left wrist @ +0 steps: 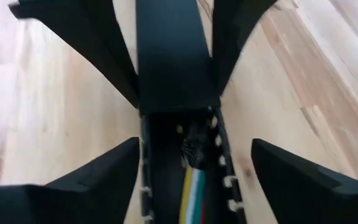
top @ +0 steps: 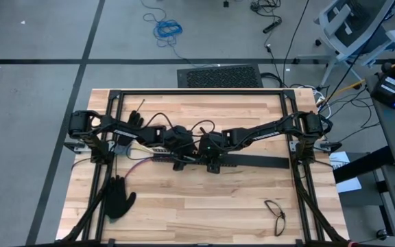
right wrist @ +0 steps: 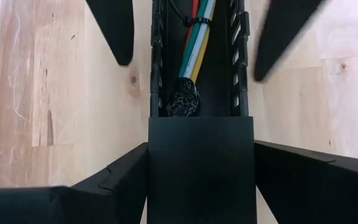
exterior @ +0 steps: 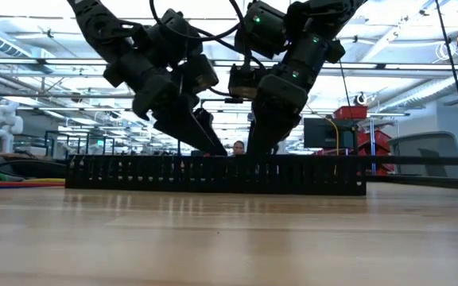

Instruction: Ziptie cables

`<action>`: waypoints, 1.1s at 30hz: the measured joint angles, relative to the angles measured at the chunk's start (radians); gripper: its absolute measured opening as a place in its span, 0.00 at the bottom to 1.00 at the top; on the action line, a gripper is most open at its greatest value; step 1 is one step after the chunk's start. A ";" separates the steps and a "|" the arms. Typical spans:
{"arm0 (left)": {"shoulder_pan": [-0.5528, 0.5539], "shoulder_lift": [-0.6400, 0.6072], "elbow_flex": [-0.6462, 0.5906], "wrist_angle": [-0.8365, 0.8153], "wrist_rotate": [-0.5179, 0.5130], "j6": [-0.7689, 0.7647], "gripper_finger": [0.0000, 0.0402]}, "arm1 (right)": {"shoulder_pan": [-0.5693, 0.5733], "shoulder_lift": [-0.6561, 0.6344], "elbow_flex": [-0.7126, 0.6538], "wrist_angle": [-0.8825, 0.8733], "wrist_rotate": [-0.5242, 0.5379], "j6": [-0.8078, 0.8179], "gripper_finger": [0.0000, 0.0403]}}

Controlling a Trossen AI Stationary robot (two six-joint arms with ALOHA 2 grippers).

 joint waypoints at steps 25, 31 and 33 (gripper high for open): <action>-0.004 0.033 -0.003 0.043 -0.042 -0.095 0.88 | -0.003 0.000 0.000 0.000 -0.001 -0.025 0.61; -0.003 0.044 -0.003 0.083 -0.042 -0.092 0.88 | -0.003 0.000 0.000 -0.002 -0.001 -0.024 0.61; -0.003 0.044 -0.003 0.084 -0.042 -0.100 0.88 | -0.003 0.000 0.000 -0.003 -0.001 -0.024 0.61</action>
